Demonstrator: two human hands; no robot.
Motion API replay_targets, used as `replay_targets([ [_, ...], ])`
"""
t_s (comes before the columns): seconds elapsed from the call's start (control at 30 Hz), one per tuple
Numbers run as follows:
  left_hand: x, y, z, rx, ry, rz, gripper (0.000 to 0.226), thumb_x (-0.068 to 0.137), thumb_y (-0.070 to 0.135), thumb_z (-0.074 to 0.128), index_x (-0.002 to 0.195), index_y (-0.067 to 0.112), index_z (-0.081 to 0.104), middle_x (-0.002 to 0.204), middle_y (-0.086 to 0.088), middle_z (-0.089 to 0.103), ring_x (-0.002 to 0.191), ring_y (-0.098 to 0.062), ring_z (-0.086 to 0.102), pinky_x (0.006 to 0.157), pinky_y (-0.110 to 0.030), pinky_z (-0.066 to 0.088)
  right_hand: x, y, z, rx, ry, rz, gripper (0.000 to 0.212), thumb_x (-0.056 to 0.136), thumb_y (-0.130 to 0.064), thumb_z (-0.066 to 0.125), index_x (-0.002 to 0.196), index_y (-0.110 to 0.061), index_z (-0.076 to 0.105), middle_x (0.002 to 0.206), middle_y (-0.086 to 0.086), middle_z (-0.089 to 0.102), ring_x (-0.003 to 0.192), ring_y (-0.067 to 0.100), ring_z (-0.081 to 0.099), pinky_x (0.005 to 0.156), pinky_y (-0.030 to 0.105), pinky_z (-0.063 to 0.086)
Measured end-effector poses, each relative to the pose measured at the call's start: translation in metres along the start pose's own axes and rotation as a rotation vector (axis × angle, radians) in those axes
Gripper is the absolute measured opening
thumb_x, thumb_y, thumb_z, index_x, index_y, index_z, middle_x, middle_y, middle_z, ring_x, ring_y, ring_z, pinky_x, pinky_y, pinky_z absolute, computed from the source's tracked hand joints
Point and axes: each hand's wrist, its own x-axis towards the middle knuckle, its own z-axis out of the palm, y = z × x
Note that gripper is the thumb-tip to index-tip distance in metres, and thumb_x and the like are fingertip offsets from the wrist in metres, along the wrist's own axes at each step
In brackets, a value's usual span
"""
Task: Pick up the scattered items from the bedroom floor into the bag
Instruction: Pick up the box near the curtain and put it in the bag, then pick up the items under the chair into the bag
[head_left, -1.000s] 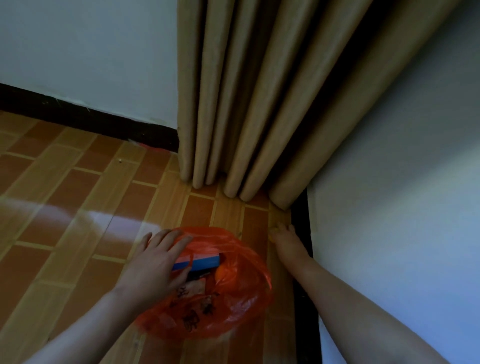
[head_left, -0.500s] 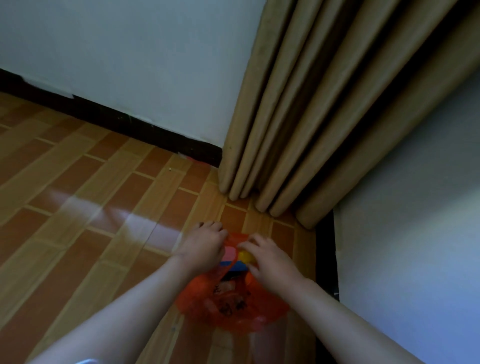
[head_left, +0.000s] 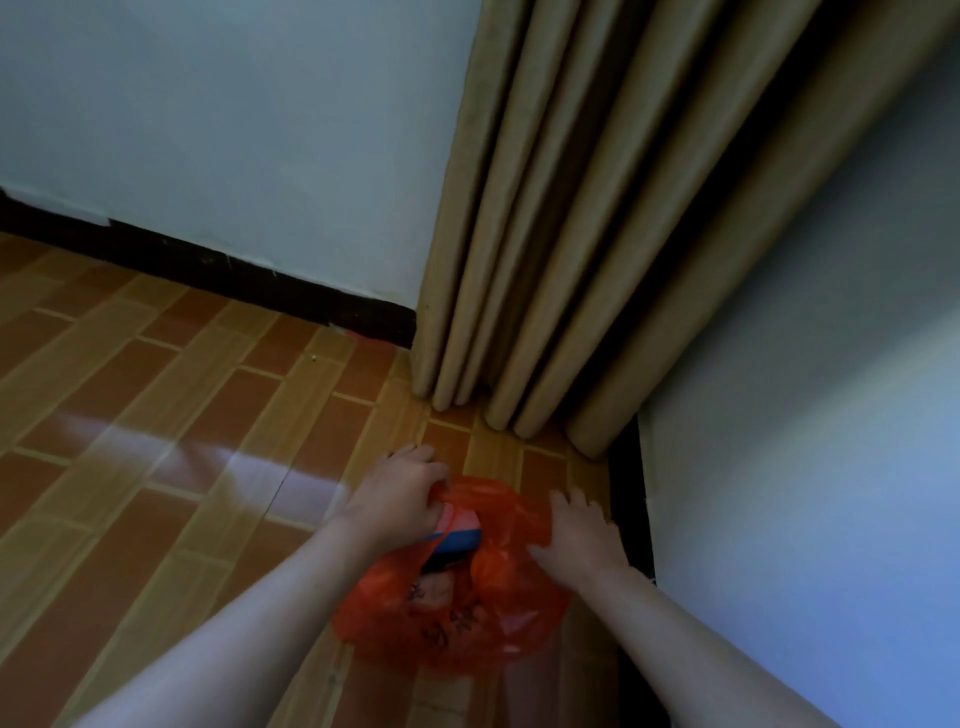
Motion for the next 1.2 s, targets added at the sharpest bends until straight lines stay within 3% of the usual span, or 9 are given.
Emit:
replay_targets([
  [0.13,0.001,0.009,-0.008,-0.048,0.019,0.063,0.027,0.083,0.045,0.055,0.101,0.033,0.071,0.095,0.012,0.050,0.096,-0.014,0.052,0.081,-0.037,0.050,-0.002,0.007,-0.010,0.029,-0.299,0.129,0.046,0.077,-0.046,0.071,0.115,-0.023,0.060,0.113,-0.001,0.066,0.096,0.019,0.066,0.081,0.031,0.056],
  [0.23,0.005,0.016,-0.016,-0.074,0.105,0.094,0.028,0.081,0.048,0.056,0.096,0.033,0.074,0.092,0.012,0.047,0.090,-0.012,0.049,0.089,-0.043,0.053,-0.001,0.007,-0.024,0.085,-0.173,0.124,0.007,0.078,-0.027,0.066,0.081,-0.022,0.062,0.091,0.001,0.072,0.085,0.023,0.071,0.069,0.030,0.056],
  [0.3,0.007,0.026,-0.027,-0.108,0.200,0.120,0.020,0.082,0.043,0.064,0.092,0.031,0.077,0.089,0.011,0.046,0.086,-0.011,0.046,0.084,-0.042,0.054,-0.003,0.003,-0.038,0.216,-0.019,0.090,0.017,0.082,-0.024,0.065,0.067,-0.017,0.063,0.075,0.002,0.069,0.075,0.025,0.070,0.061,0.032,0.052],
  [0.47,0.010,0.053,-0.060,-0.177,0.347,0.103,0.012,0.092,0.029,0.070,0.100,0.027,0.079,0.084,0.012,0.050,0.079,-0.009,0.051,0.062,-0.023,0.043,-0.031,-0.016,-0.096,0.568,0.328,-0.105,0.022,0.101,-0.031,0.064,0.082,-0.023,0.072,0.070,-0.002,0.070,0.063,0.014,0.066,0.055,0.030,0.049],
  [0.6,0.012,0.064,-0.082,-0.334,0.400,-0.012,0.015,0.097,0.027,0.066,0.103,0.032,0.079,0.075,0.018,0.064,0.072,-0.003,0.064,0.065,-0.030,0.057,-0.052,-0.024,-0.124,0.684,0.555,-0.260,0.021,0.100,-0.029,0.065,0.081,-0.022,0.071,0.066,-0.002,0.067,0.062,0.009,0.063,0.057,0.027,0.047],
  [0.87,0.010,0.074,-0.092,-0.767,0.175,-0.148,0.022,0.108,0.019,0.052,0.110,0.026,0.073,0.076,0.002,0.079,0.059,-0.003,0.067,0.058,-0.020,0.048,-0.041,-0.014,-0.107,0.537,0.395,-0.129,0.019,0.098,-0.034,0.068,0.082,-0.025,0.072,0.070,-0.005,0.067,0.065,0.011,0.063,0.061,0.034,0.053],
  [0.97,0.007,0.077,-0.088,-0.742,0.111,-0.175,0.027,0.107,0.015,0.047,0.114,0.024,0.071,0.071,-0.005,0.076,0.053,-0.004,0.064,0.050,-0.013,0.043,-0.036,-0.006,-0.101,0.496,0.369,-0.090,0.018,0.096,-0.037,0.068,0.081,-0.029,0.071,0.074,-0.007,0.068,0.067,0.012,0.066,0.065,0.039,0.059],
  [1.13,0.006,0.077,-0.083,-0.488,0.176,-0.094,0.015,0.098,0.037,0.061,0.112,0.036,0.068,0.077,0.009,0.067,0.066,-0.006,0.063,0.057,-0.030,0.052,-0.034,-0.002,-0.103,0.495,0.379,-0.072,0.021,0.093,-0.040,0.071,0.075,-0.028,0.067,0.073,-0.004,0.068,0.066,0.015,0.066,0.061,0.040,0.059],
  [1.2,0.006,0.074,-0.083,-0.320,0.216,-0.055,0.024,0.092,0.029,0.070,0.116,0.033,0.069,0.085,0.012,0.064,0.077,-0.006,0.063,0.065,-0.032,0.058,-0.035,-0.004,-0.107,0.503,0.397,-0.078,0.022,0.093,-0.041,0.072,0.076,-0.026,0.069,0.072,-0.004,0.068,0.067,0.015,0.066,0.061,0.039,0.057],
])
